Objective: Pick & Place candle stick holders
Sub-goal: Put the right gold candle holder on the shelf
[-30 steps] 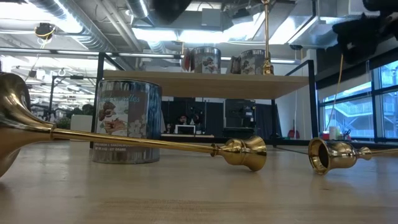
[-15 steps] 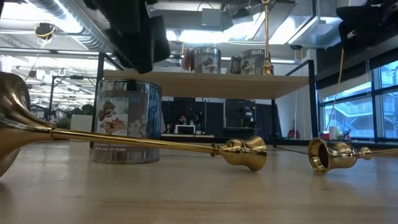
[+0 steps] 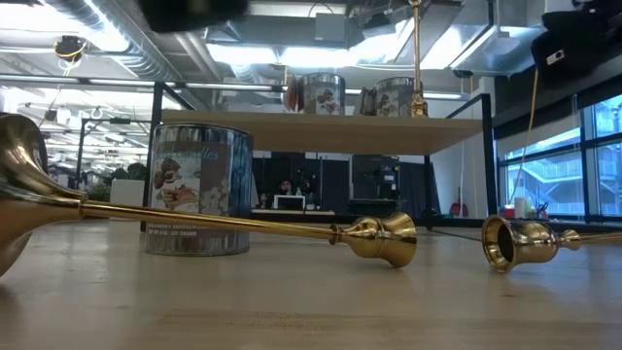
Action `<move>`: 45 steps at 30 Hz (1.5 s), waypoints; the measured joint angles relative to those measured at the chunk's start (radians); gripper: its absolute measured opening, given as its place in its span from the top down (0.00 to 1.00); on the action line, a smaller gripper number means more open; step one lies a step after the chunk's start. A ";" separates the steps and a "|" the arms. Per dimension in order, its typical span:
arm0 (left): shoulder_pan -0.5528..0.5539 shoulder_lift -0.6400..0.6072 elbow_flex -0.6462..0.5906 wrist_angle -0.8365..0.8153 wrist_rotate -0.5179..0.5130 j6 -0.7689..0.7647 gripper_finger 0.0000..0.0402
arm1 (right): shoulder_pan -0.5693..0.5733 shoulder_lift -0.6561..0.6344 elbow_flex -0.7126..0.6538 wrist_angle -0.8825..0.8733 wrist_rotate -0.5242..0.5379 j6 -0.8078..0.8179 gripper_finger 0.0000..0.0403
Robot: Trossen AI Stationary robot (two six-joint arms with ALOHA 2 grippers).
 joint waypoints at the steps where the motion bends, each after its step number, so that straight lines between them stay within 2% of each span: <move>1: -0.019 0.000 0.000 -0.001 -0.016 -0.032 0.64 | 0.000 0.000 0.000 -0.003 -0.020 0.013 0.43; 9: -0.173 0.000 0.000 0.000 -0.266 -0.161 0.64 | 0.001 0.028 0.014 0.007 -0.235 0.144 0.42; 17: -0.278 0.000 0.000 -0.001 -0.543 -0.165 0.64 | 0.000 0.231 0.058 0.144 -0.240 0.232 0.42; 21: -0.295 -0.001 0.000 -0.001 -0.677 -0.089 0.64 | -0.011 0.349 0.098 0.121 -0.267 0.296 0.42; 25: -0.294 -0.004 0.000 -0.002 -0.787 -0.012 0.64 | -0.001 0.451 0.143 0.176 -0.309 0.368 0.42; 28: -0.283 -0.004 0.000 -0.009 -0.792 0.015 0.64 | 0.004 0.502 0.181 0.175 -0.324 0.366 0.42; 34: -0.248 -0.004 -0.002 -0.005 -0.810 0.070 0.64 | 0.013 0.551 0.241 -0.032 -0.331 0.370 0.42; 37: -0.205 -0.005 -0.026 0.023 -0.819 0.125 0.64 | 0.019 0.558 0.245 -0.060 -0.329 0.371 0.42; 43: -0.117 -0.004 -0.047 0.030 -0.713 0.192 0.64 | 0.037 0.558 0.246 -0.037 -0.334 0.416 0.42; 45: -0.095 -0.004 -0.047 0.056 -0.690 0.236 0.64 | 0.037 0.557 0.246 -0.025 -0.373 0.398 0.42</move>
